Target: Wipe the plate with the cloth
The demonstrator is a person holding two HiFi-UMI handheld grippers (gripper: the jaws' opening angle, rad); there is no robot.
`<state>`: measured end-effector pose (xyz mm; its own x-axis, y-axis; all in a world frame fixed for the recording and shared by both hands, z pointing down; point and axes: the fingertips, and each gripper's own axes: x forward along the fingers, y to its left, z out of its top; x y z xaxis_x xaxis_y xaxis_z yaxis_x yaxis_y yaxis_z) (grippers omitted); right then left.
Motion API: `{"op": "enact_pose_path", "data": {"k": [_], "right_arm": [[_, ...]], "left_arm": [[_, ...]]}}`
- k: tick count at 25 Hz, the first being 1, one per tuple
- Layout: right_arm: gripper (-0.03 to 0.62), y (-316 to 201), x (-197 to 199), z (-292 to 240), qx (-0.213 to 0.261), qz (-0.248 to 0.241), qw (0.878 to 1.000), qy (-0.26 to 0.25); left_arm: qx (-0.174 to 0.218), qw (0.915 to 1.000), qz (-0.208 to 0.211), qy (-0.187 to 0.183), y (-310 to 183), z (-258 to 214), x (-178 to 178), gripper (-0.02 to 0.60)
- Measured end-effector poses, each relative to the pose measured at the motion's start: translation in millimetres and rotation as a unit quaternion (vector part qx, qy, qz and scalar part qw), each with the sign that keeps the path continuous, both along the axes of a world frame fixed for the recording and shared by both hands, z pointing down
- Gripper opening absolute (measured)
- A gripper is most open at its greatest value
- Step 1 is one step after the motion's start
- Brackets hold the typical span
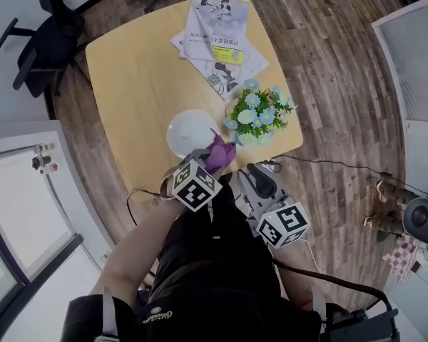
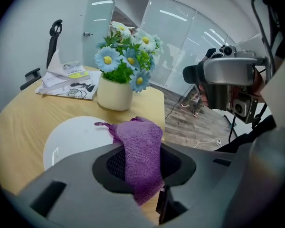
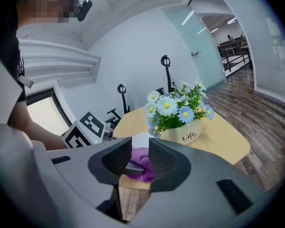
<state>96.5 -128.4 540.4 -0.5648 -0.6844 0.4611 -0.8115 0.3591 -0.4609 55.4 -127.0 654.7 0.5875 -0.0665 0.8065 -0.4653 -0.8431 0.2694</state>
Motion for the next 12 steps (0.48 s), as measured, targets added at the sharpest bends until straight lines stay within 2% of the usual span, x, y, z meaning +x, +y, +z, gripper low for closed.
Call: {"op": "enact_pose_path", "data": {"k": [7, 12], "right_arm": [[0.11, -1, -4, -2, 0.002, -0.007, 1.0, 0.001], [0.11, -3, -3, -5, 0.008, -0.006, 1.0, 0.003]], "left_arm": [[-0.007, 0.9997, -0.018, 0.013, -2, -3, 0, 0.126], [0.008, 0.9974, -0.068, 0.02, -36, -9, -13, 0.126]]}}
